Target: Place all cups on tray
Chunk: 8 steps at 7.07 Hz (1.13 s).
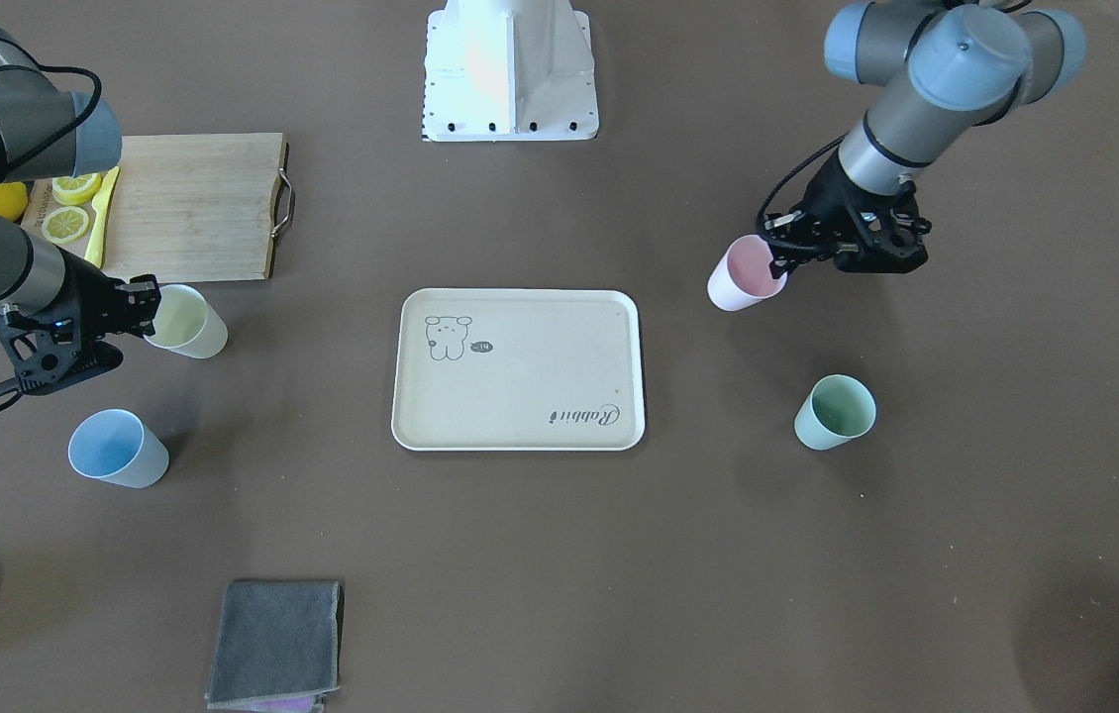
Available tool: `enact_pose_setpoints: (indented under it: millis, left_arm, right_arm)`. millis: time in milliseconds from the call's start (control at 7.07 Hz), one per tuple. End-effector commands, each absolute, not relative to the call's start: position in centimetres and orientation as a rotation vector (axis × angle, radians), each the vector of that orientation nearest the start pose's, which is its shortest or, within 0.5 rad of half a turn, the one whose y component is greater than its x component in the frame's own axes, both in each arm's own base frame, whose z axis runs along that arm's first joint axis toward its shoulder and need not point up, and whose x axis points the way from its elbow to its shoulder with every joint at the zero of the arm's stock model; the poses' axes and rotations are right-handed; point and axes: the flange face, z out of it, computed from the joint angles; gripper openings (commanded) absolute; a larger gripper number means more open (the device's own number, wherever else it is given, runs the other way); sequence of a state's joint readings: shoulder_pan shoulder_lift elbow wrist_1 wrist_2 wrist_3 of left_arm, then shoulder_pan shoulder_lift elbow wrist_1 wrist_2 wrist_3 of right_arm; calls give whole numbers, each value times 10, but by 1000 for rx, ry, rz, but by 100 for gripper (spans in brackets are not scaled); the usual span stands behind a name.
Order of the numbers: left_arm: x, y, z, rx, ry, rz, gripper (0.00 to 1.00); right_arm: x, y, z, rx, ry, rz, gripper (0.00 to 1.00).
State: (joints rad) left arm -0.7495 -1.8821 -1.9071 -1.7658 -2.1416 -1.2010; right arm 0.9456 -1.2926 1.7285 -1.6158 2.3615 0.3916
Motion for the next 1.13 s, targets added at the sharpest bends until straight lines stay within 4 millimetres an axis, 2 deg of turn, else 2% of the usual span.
enact_pose_setpoints:
  millis: [0, 142, 283, 425, 708, 849, 991]
  left_arm:
    - [441, -440, 253, -38, 956, -158, 0]
    - [480, -434, 243, -30, 936, -163, 0]
    - [495, -432, 244, -25, 922, -158, 0]
    - [504, -437, 241, -22, 915, -160, 0]
    - [511, -444, 242, -9, 901, -165, 0]
    - [511, -444, 242, -9, 901, -165, 0]
    - [511, -444, 242, -2, 899, -168, 75]
  right_arm:
    - [-316, -524, 374, -65, -931, -298, 0]
    - [-345, -521, 335, -80, -950, -258, 0]
    - [-374, -516, 293, -59, -950, -224, 0]
    - [-401, -508, 271, 15, -924, -231, 0]
    - [-470, -467, 258, 131, -988, -170, 0]
    - [-477, -461, 258, 121, -988, -182, 0]
    - [-484, -455, 254, 118, -990, -193, 0]
